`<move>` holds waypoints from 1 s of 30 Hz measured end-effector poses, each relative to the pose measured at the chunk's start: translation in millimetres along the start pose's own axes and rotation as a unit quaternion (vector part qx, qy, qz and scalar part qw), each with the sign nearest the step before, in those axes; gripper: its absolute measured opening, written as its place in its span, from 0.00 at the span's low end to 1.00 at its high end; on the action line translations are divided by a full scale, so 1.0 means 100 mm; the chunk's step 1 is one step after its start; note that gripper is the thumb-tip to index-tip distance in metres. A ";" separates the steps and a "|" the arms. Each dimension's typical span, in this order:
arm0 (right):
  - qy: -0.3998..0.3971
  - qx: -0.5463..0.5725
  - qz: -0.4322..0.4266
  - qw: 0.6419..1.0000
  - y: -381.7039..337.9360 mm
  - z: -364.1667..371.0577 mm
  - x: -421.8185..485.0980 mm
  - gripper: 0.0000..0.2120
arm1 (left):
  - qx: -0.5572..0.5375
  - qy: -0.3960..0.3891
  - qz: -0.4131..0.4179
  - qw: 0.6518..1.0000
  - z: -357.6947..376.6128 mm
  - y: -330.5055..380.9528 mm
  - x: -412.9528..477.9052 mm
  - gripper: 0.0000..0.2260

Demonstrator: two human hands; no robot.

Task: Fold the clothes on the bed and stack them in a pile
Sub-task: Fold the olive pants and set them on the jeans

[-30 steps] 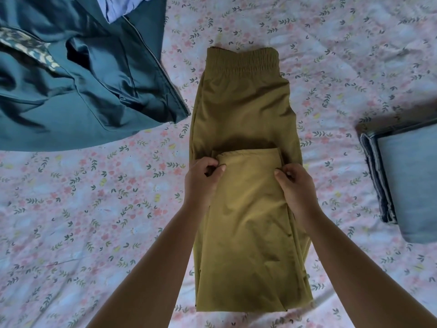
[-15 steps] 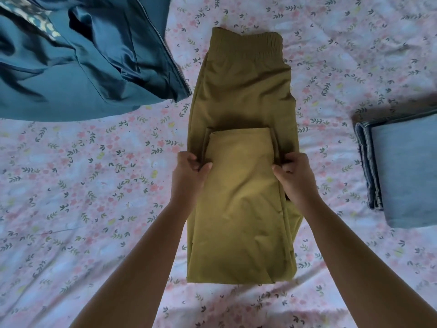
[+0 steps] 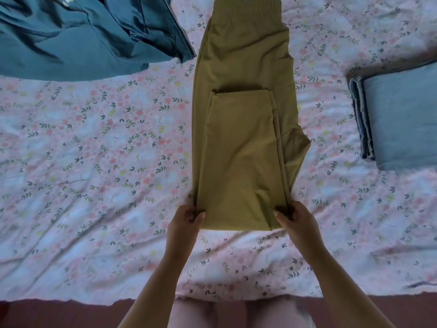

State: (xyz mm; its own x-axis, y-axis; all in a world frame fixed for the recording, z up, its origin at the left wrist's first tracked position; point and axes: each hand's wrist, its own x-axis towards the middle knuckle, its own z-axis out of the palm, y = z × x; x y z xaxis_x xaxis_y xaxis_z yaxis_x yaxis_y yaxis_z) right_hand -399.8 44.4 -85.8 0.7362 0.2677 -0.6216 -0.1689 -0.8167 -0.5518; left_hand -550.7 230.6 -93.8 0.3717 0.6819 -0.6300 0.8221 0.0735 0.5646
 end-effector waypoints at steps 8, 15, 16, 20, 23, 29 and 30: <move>0.033 0.030 -0.003 0.999 0.05 -0.13 -0.29 0.06 | -0.017 0.017 0.034 0.999 -0.06 0.04 -0.24 0.03; 0.009 0.076 0.067 0.995 0.12 -0.40 -1.04 0.09 | -0.050 0.005 -0.046 0.998 -0.31 0.04 -1.01 0.07; 0.009 0.078 0.074 0.994 0.12 -0.42 -1.14 0.09 | -0.052 0.004 -0.056 0.997 -0.34 0.03 -1.10 0.07; 0.033 0.099 0.081 0.991 0.04 -0.50 -1.39 0.08 | -0.083 0.018 -0.075 0.994 -0.42 0.12 -1.34 0.03; 0.057 0.102 0.077 0.990 -0.17 -0.59 -1.28 0.08 | -0.102 0.025 -0.085 0.991 -0.48 0.34 -1.26 0.03; 0.069 0.147 0.051 0.985 -0.70 -0.72 -0.45 0.04 | -0.119 -0.009 -0.084 0.989 -0.59 0.93 -0.59 0.03; 0.066 0.155 0.059 0.984 -0.78 -0.74 -0.27 0.03 | -0.128 -0.018 -0.092 0.987 -0.61 1.02 -0.45 0.03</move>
State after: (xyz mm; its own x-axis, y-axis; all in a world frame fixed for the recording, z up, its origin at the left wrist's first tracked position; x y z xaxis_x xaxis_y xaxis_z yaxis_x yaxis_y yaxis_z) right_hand -357.7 63.5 15.0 0.7747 0.0948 -0.6251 -0.4351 -0.6374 -0.6359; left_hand -509.8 251.9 24.1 0.2457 0.6140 -0.7500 0.7425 0.3781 0.5529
